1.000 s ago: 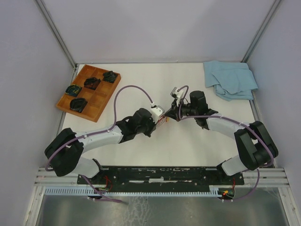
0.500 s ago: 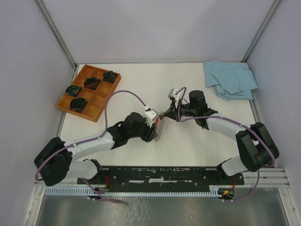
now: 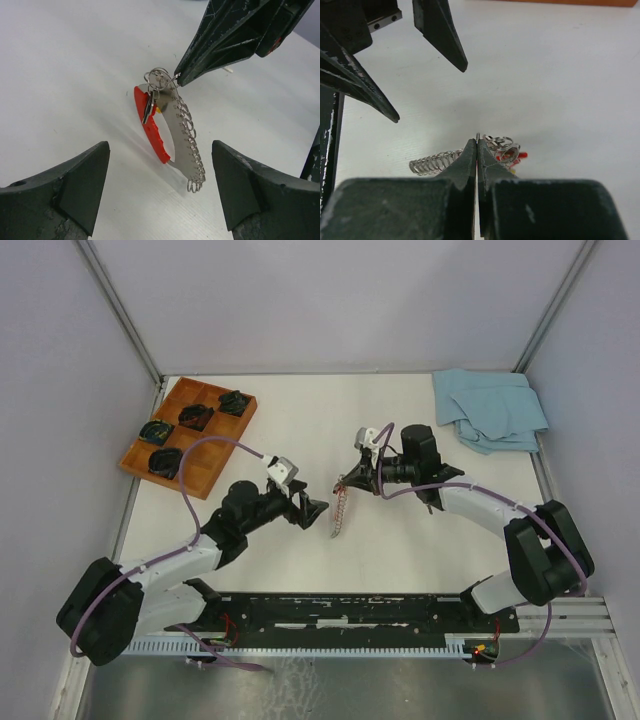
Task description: Put the keys on the keyring
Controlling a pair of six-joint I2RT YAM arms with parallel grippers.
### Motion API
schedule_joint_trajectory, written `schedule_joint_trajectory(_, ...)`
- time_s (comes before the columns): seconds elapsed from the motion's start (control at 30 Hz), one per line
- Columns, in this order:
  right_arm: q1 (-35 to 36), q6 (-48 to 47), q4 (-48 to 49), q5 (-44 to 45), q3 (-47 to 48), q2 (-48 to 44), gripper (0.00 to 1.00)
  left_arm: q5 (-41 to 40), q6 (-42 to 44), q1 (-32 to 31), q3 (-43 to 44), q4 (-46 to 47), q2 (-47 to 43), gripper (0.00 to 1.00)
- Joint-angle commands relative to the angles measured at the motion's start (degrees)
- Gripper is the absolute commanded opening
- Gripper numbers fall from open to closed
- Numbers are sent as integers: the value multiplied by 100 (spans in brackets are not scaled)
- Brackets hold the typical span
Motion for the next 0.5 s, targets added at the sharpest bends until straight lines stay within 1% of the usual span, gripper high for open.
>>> schedule_joint_trajectory(0.0, -3, -680, 146, -848, 400, 110, 1, 388, -37, 208, -116, 1461, 225, 89)
schedule_joint_trajectory(0.1, 1, -1283, 64, -1199, 372, 174, 1, 664, 204, 239, -65, 1688, 563, 86)
schedule_joint_trajectory(0.23, 3, -1589, 41, -1372, 349, 207, 1, 989, 587, 349, -170, 2268, 898, 80)
schedule_joint_trajectory(0.4, 13, -2245, -739, -1458, 604, 239, 1, 1538, 1042, 618, -384, 3221, 1307, 75)
schedule_joint_trajectory(0.47, 21, -2522, -1003, -1487, 684, 254, 1, 1879, 1104, 735, -343, 3479, 1510, 70)
